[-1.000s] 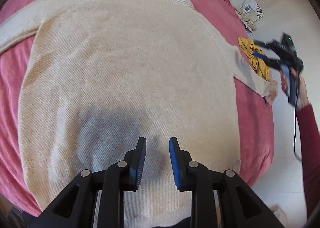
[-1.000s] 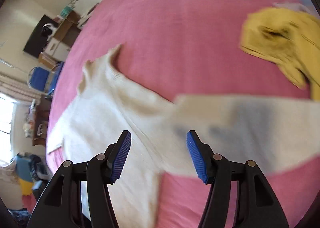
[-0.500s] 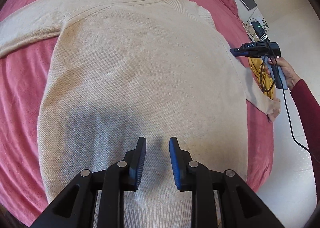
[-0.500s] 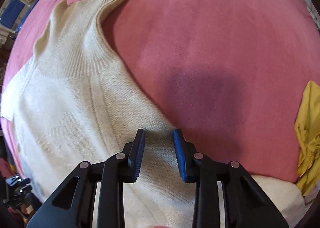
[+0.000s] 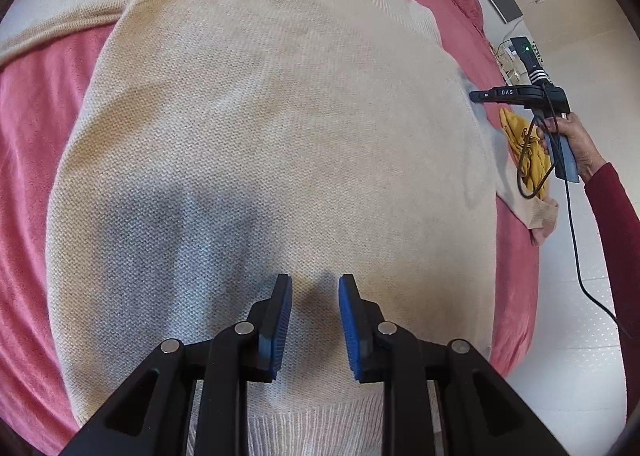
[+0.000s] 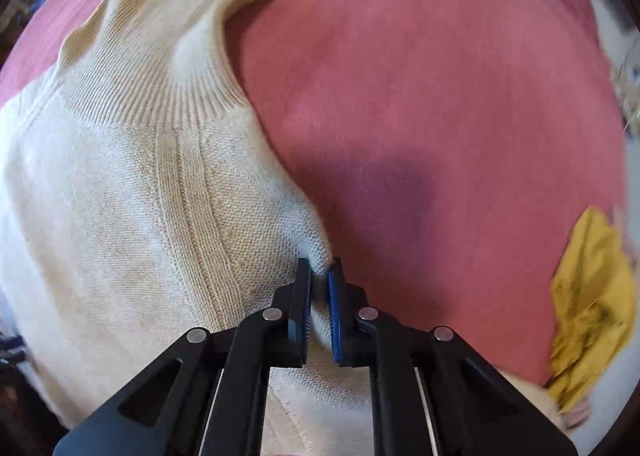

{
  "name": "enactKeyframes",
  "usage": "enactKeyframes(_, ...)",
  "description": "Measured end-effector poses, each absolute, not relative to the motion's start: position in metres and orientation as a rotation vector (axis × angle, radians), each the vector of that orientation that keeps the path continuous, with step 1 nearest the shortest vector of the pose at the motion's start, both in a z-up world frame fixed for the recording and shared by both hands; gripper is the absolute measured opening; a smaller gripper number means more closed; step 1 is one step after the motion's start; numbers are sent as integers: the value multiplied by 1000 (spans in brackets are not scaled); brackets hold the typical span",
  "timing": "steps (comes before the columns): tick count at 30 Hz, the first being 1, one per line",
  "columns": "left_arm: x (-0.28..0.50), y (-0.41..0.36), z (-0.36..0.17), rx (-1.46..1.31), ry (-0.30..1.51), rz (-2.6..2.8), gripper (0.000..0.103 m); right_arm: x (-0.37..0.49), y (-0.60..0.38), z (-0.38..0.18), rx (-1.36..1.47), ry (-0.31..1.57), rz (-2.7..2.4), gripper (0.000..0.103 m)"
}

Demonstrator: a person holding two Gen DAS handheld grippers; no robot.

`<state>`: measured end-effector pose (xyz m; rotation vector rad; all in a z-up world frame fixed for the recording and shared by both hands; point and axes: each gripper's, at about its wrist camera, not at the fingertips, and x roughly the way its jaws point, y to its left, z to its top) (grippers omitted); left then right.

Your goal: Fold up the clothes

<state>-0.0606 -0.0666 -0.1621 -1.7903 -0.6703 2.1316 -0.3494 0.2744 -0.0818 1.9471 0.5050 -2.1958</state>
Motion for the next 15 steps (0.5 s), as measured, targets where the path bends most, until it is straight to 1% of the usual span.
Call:
enactKeyframes(2,-62,-67,-159,-1782,-658,2146,24,-346,267,-72,1882,591,-2265,7)
enactKeyframes(5,-65,-66,-152,-1762,-625,2177,24,-347,270,-52,1752,516,-2410,7)
enactKeyframes(6,-67,-65,-150,-1756,-620,2181,24,-349,273,-59,1787,517,-2389,15)
enactKeyframes(7,-69,-65,-147,-1749,-612,2185,24,-348,280,-65,1823,496,-2383,26)
enactKeyframes(8,-71,-66,-143,-1739,-596,2189,24,-348,287,-71,1859,474,-2376,27)
enactKeyframes(9,-72,-67,-139,-1729,-580,2192,24,-346,296,-74,1886,423,-2383,29)
enactKeyframes(11,-77,-68,-131,-1707,-540,2203,24,-338,326,-59,1873,161,-2480,32)
enactKeyframes(13,-90,-68,-121,-1668,-465,2239,24,-320,345,-35,1772,71,-2622,33)
enactKeyframes(15,-112,-72,-112,-1621,-414,2292,24,-303,345,-20,1685,-62,-2562,33)
